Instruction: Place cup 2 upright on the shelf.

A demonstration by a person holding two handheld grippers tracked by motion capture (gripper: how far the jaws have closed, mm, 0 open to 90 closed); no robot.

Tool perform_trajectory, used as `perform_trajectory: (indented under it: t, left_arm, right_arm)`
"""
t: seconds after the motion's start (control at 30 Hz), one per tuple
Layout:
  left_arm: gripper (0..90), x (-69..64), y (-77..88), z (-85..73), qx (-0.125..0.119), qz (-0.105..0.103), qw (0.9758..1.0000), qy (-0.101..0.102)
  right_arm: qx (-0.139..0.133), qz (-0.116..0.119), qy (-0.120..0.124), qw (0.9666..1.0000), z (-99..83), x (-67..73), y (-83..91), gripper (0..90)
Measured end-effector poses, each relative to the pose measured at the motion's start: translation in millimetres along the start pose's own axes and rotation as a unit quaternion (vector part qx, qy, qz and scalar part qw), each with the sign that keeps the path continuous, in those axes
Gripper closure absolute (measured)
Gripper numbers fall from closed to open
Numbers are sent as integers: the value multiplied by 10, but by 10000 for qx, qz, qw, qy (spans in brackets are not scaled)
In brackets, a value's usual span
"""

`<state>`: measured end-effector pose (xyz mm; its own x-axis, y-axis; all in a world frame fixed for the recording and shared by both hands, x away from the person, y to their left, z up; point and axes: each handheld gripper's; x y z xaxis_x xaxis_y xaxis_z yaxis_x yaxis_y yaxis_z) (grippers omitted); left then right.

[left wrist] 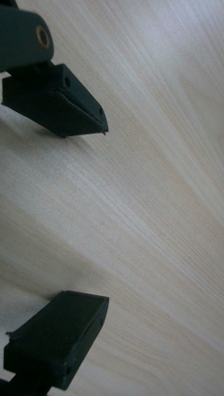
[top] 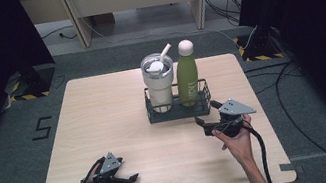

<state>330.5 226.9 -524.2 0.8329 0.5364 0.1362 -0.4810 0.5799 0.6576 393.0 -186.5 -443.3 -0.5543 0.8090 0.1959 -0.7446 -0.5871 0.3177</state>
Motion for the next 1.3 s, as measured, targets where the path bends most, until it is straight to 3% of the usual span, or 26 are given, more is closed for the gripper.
perform_trajectory:
  t: [0.5,1.3]
  left_arm:
    - [136,-1,0,0,2,10,10000,2]
    - [136,0,0,-1,-3,8,10000,10]
  right_arm:
    - [178,19,-87,9998,-243,12,101,153]
    - [417,37,-105,9991,-488,14,156,153]
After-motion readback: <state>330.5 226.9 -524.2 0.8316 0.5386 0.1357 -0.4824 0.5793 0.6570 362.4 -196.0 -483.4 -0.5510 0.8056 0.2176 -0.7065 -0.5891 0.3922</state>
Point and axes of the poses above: each handheld gripper's, and its own axes: y roughly backward along the jaws, z roughly out of its top, x roughly to its left, and after that the axes turned 12 degrees about -y, right-handed
